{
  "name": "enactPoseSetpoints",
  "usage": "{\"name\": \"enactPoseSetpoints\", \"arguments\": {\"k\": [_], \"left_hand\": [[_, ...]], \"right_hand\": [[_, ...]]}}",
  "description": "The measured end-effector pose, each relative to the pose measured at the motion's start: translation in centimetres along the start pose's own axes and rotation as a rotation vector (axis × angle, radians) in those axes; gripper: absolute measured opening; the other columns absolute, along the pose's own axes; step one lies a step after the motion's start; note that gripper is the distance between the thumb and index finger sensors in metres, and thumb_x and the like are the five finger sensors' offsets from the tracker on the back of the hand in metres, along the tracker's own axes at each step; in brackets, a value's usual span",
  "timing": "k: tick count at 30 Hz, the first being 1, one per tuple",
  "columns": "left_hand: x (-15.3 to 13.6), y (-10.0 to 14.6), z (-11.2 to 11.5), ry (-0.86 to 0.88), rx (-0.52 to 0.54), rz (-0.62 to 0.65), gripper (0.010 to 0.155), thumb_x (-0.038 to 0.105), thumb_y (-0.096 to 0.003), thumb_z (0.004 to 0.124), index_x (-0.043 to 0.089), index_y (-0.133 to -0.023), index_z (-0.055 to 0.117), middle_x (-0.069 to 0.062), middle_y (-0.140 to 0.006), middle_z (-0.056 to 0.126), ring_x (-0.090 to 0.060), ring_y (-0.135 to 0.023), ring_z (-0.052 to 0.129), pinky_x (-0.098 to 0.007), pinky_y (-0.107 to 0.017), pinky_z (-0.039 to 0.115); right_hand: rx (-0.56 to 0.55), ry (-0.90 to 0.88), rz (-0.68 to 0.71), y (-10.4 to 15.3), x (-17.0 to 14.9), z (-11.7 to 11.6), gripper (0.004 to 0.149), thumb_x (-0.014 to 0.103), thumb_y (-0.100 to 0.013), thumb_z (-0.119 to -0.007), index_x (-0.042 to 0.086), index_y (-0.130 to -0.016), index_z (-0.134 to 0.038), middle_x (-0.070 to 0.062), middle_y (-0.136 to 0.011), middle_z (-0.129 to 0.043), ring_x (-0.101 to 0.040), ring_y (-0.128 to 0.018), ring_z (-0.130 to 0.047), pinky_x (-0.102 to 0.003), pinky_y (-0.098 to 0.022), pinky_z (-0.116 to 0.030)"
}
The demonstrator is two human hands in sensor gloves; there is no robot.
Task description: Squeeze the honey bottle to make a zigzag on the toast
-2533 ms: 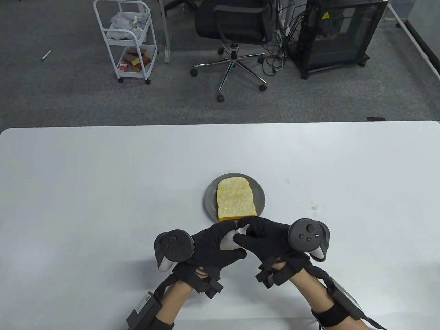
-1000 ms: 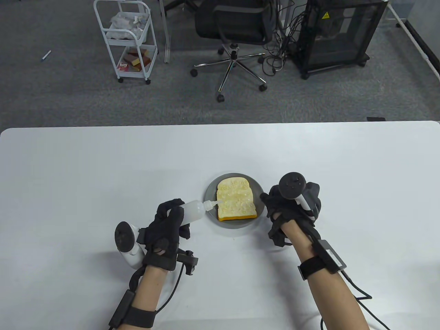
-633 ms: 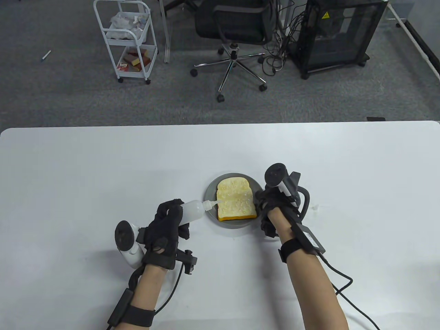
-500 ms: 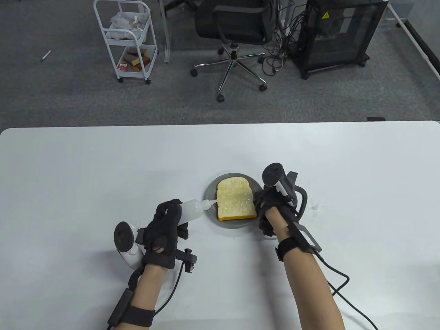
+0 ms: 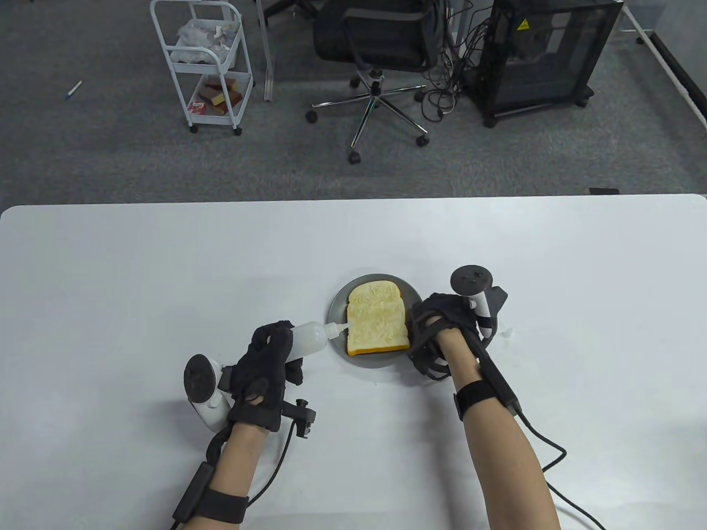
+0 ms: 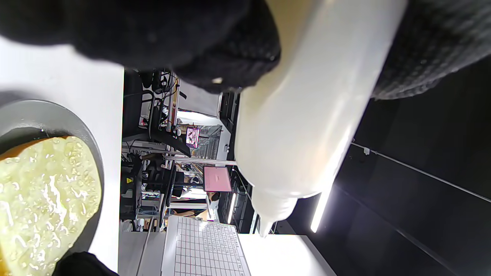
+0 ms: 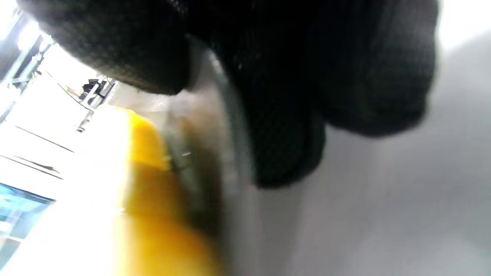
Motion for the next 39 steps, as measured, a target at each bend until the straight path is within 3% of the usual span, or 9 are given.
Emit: {"name": "enactPoseSetpoints", "arguments": {"k": [2, 8, 14, 21, 32, 39], "left_hand": [[0.1, 0.0, -0.1, -0.002, 0.007, 0.003, 0.075, 0.075, -0.0486, 0.086, 0.012, -0.087, 0.074, -0.012, -0.045, 0.096, -0.015, -0.014, 0.096, -0.043, -0.025, 0.086], [0.1, 0.2, -0.2, 0.093, 0.011, -0.024, 0.076, 0.074, -0.0488, 0.086, 0.009, -0.086, 0.074, -0.013, -0.043, 0.098, -0.014, -0.011, 0.097, -0.043, -0.022, 0.087], [1.4, 0.5, 0.2, 0.056, 0.001, 0.011, 0.077, 0.074, -0.0488, 0.085, 0.009, -0.087, 0.073, -0.013, -0.044, 0.097, -0.014, -0.012, 0.097, -0.042, -0.022, 0.087], [3.5, 1.1, 1.3, -0.079, -0.002, 0.061, 0.076, 0.074, -0.0485, 0.087, 0.009, -0.086, 0.073, -0.013, -0.043, 0.097, -0.014, -0.01, 0.096, -0.042, -0.021, 0.087], [6.0, 2.2, 4.4, -0.41, -0.055, 0.148, 0.078, 0.074, -0.0478, 0.086, 0.008, -0.087, 0.072, -0.013, -0.043, 0.097, -0.013, -0.01, 0.095, -0.042, -0.02, 0.087], [6.8, 2.5, 6.5, -0.576, -0.089, 0.193, 0.076, 0.073, -0.0473, 0.088, 0.009, -0.086, 0.073, -0.014, -0.042, 0.097, -0.014, -0.009, 0.095, -0.042, -0.02, 0.087]], "right_hand": [[0.09, -0.085, 0.024, 0.1, -0.4, -0.4, 0.047, 0.028, -0.048, -0.086, -0.003, -0.082, -0.079, -0.022, -0.064, -0.101, -0.029, -0.041, -0.115, -0.037, -0.023, -0.098], [0.056, -0.217, 0.131, 2.4, -0.6, 1.2, 0.048, 0.028, -0.047, -0.086, -0.001, -0.084, -0.075, -0.019, -0.063, -0.101, -0.026, -0.038, -0.115, -0.034, -0.022, -0.098], [0.079, -0.244, 0.272, 7.0, 0.1, 3.6, 0.055, 0.024, -0.048, -0.084, -0.002, -0.094, -0.069, -0.018, -0.067, -0.1, -0.027, -0.039, -0.114, -0.033, -0.023, -0.099], [0.068, -0.255, 0.354, 12.0, -1.1, 5.0, 0.056, 0.022, -0.048, -0.083, -0.006, -0.093, -0.069, -0.019, -0.065, -0.1, -0.027, -0.035, -0.114, -0.032, -0.021, -0.1], [0.12, -0.251, 0.409, 14.5, -3.8, 2.5, 0.055, 0.022, -0.047, -0.083, -0.008, -0.092, -0.069, -0.02, -0.064, -0.1, -0.028, -0.035, -0.115, -0.031, -0.02, -0.101], [0.156, -0.191, 0.437, 15.2, -3.6, 0.9, 0.055, 0.022, -0.048, -0.082, -0.008, -0.092, -0.069, -0.021, -0.065, -0.1, -0.028, -0.035, -0.115, -0.031, -0.02, -0.101]]}}
Point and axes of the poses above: the tracker on the back of each hand, its own x axis roughly to the thumb side, its own y axis roughly from the fingertips to the wrist, z = x × y, the point moved 5 cm from there along -y, roughly from the wrist to the fingertips
